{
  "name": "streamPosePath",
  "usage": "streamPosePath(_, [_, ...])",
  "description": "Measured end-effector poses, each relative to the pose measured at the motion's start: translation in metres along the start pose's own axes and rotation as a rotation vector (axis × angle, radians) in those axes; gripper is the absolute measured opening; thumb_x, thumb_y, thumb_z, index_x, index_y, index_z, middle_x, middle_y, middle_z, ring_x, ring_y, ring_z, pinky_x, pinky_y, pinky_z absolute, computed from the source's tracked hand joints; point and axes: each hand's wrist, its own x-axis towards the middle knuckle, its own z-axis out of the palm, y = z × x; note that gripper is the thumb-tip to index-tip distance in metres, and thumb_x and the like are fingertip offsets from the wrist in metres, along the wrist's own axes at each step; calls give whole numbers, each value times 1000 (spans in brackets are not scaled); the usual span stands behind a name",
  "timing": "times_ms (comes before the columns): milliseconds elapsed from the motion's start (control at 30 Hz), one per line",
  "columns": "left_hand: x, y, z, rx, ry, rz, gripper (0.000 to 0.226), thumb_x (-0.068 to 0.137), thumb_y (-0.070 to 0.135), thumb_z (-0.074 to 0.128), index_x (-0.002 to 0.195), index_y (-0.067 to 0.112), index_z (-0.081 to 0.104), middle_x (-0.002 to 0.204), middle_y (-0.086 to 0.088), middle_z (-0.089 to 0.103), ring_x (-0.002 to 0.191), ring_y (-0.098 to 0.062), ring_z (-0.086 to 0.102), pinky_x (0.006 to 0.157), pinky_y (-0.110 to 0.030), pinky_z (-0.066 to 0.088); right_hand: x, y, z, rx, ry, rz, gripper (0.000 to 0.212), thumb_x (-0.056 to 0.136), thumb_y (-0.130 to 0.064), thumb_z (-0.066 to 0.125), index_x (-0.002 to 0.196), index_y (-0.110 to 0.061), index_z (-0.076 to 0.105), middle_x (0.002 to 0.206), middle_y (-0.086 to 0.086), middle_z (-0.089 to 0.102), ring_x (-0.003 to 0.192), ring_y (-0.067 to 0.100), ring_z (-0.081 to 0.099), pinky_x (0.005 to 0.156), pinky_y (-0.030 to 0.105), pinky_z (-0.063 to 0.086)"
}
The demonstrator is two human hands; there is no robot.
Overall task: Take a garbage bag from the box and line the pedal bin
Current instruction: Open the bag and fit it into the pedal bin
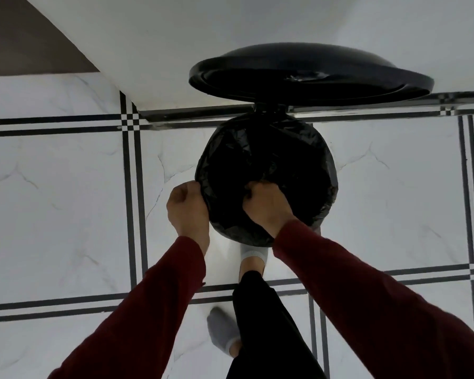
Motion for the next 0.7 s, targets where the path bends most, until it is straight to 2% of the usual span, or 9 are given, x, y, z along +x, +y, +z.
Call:
streamPosePath(67, [-2, -2, 5, -24, 36, 4, 13, 89, 21, 58, 76, 21, 60, 69, 12, 54, 69, -10, 50, 64, -26, 44, 32, -3, 9, -128, -192, 93, 31, 96, -16, 46, 118, -3, 65, 118, 19, 67, 111, 39, 64, 88, 40, 52])
streamPosePath(133, [0, -6, 8, -49, 55, 6, 16, 90, 20, 57, 75, 24, 58, 71, 12, 53, 69, -9, 50, 64, -23, 43, 61, 1, 20, -216, -306, 126, 33, 99, -19, 44, 122, -4, 64, 123, 17, 64, 116, 38, 61, 90, 41, 49])
streamPosePath(233, [2, -9, 11, -87, 70, 0, 13, 91, 21, 57, 79, 22, 62, 77, 10, 58, 73, -10, 54, 67, -25, 47, 93, 19, 42, -326, -405, 92, 40, 101, -23, 43, 133, -5, 60, 141, 18, 57, 130, 37, 54, 106, 43, 45])
streamPosePath(333, [5, -13, 13, -106, 72, 7, 12, 93, 21, 56, 84, 18, 64, 78, 10, 59, 74, -9, 56, 66, -24, 47, 111, 34, 57, -395, -492, 92, 43, 106, -22, 37, 143, -4, 50, 152, 18, 46, 141, 34, 42, 117, 41, 31])
streamPosePath(433, [9, -14, 14, -95, 64, 14, 12, 94, 21, 55, 89, 15, 64, 75, 13, 57, 68, -3, 55, 59, -17, 47, 114, 41, 65, -449, -537, 92, 45, 108, -23, 36, 148, -4, 42, 157, 17, 38, 146, 32, 35, 119, 39, 25])
streamPosePath(533, [10, -18, 13, -87, 44, 20, 12, 96, 22, 56, 92, 15, 65, 74, 15, 58, 63, 2, 55, 51, -10, 45, 115, 46, 67, -473, -487, 65, 41, 104, -17, 44, 140, 2, 52, 146, 22, 50, 137, 36, 46, 113, 42, 36])
streamPosePath(600, [9, -15, 11, -76, 34, 23, 12, 96, 23, 56, 95, 16, 66, 76, 16, 59, 69, -1, 55, 54, -11, 45, 109, 41, 63, -374, -478, 33, 39, 103, -16, 46, 136, 2, 55, 143, 22, 54, 133, 36, 50, 110, 41, 39])
streamPosePath(700, [9, -11, 9, -62, 36, 11, 12, 95, 22, 56, 97, 15, 67, 79, 17, 61, 73, -4, 56, 60, -16, 45, 94, 30, 48, -294, -495, 52, 39, 106, -15, 38, 137, 0, 55, 144, 22, 53, 134, 36, 50, 108, 40, 39])
